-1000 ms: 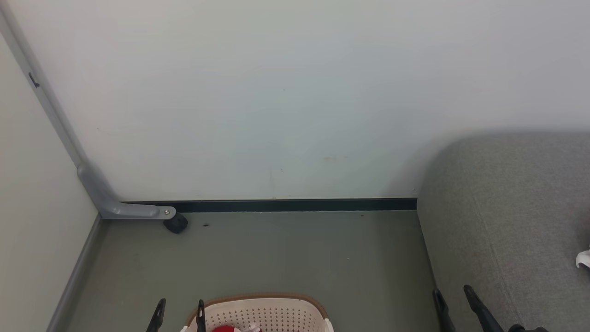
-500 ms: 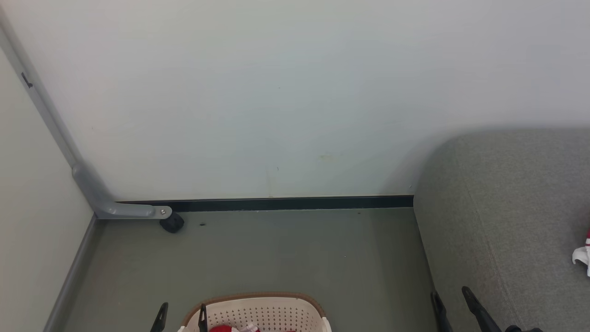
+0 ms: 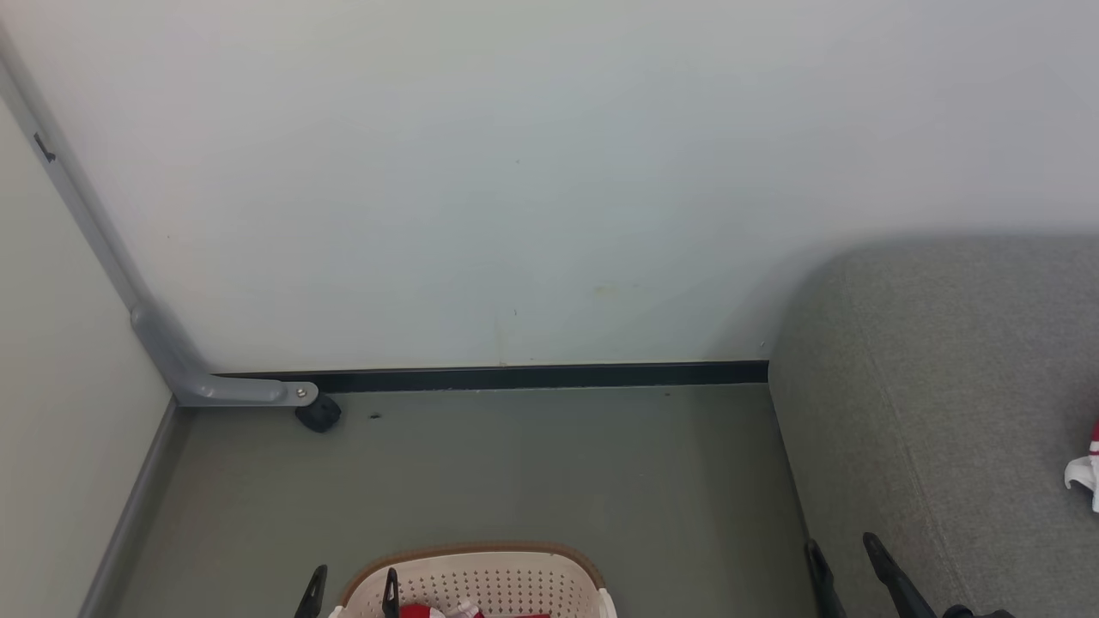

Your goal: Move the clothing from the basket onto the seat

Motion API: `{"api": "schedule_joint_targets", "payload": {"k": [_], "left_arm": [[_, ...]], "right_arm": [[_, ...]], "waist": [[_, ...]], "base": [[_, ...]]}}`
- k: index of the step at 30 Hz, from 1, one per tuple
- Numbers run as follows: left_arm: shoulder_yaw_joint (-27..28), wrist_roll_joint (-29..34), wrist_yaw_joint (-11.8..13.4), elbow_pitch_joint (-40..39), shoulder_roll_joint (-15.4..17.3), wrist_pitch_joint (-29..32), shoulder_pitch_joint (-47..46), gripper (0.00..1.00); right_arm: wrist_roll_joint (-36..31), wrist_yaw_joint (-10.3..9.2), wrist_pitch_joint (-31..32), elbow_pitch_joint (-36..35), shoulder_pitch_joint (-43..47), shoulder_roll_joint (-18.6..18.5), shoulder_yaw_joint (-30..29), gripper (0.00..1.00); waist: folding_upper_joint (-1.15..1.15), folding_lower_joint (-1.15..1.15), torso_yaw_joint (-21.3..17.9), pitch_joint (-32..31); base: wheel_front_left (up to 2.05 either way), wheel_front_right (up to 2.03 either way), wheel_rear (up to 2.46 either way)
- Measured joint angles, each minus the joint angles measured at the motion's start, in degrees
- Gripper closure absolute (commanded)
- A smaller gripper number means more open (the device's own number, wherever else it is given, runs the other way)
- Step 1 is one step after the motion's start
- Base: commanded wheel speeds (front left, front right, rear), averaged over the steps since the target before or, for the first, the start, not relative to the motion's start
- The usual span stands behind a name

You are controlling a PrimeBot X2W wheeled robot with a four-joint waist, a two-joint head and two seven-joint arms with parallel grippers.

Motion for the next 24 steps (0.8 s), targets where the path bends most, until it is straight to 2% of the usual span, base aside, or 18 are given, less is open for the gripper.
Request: {"api": "schedule_joint_targets", "payload": {"k": [17,24], "left_arm": [[-0.3,-0.6,0.0,-0.6,0.0,0.0,0.7,0.0],[-1.9,-1.1,0.0,-1.3,0.0,0.0,0.8,0.0]], "right_arm": [[-2.0,0.37,0.0,-0.2,0.0,0.3,-0.8,0.0],[-3.5,-1.33,0.0,-1.1,0.1,-0.2,-2.7,0.0]], "waist": [[0.0,0.0,-0.4,1.7],[0.0,0.0,-1.0,4.9]], "base": [[0.0,0.0,0.0],[0.0,0.0,0.0]]}}
